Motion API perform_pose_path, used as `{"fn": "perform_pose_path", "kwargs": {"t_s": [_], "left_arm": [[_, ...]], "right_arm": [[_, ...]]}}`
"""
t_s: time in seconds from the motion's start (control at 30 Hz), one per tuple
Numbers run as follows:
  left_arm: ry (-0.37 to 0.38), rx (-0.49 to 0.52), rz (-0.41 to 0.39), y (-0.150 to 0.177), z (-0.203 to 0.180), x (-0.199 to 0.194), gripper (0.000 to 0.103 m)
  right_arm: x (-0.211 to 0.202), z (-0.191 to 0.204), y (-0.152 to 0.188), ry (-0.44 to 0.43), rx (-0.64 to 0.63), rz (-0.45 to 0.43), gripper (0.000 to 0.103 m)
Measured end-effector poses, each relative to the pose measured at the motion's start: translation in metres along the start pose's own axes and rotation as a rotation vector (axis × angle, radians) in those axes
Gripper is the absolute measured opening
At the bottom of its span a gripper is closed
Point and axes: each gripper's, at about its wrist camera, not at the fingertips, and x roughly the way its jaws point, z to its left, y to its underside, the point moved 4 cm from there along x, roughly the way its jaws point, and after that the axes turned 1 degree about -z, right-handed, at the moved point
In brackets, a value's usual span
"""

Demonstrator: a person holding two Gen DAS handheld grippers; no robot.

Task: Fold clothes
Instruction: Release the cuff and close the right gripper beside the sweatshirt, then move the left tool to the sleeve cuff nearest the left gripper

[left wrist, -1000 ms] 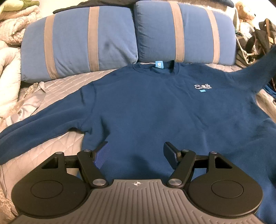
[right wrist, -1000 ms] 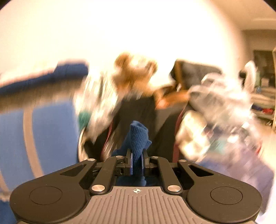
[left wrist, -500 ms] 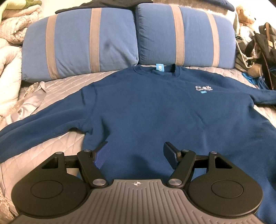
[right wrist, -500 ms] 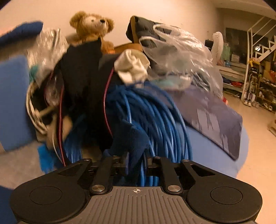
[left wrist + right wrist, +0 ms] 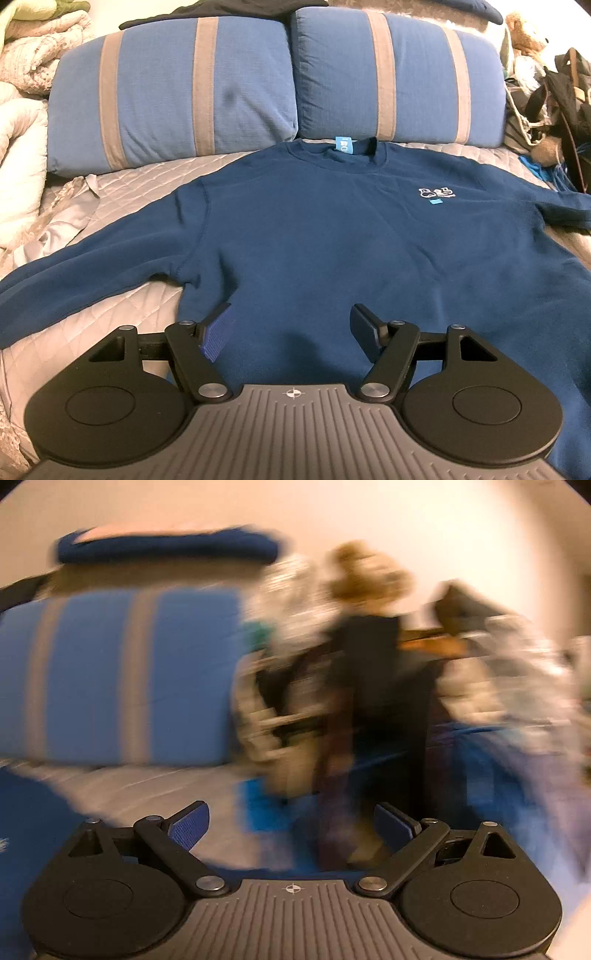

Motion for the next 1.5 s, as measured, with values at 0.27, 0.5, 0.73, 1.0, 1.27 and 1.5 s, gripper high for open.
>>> {"fn": "perform_pose_path", "kwargs": {"t_s": [0.27,0.5,0.73,1.0,1.27,1.5], "left_arm": [[0.011,-0.008,-0.001,0.000,0.002,0.001,0.068],[0.033,-0.033,0.000,0.000,0.005,0.003,0.068],[0.043,-0.043,0.003,-0.001,0.004,0.004,0.068],[0.044,-0.042,0.000,0.000,0.004,0.003,0.068],[0.047,-0.045,-0.012,0.001,0.005,0.001,0.068],[0.038,-0.035,-0.015,0.001,0.005,-0.001,0.069]], "right_arm": [[0.074,0.112,0.002,-0.205,-0.085,0.143,0.082],[0.138,0.161,0.014,-0.215,-0.136,0.251,0.080],[0.157,0.175,0.031,-0.260,-0.169,0.292,0.038],[0.129,0.172,0.013,-0.179,-0.226,0.152,0.008],[0.072,0.170,-0.011,-0.106,-0.184,0.079,0.095],[-0.031,0.169,-0.036,-0.275,-0.201,0.051,0.103]]}}
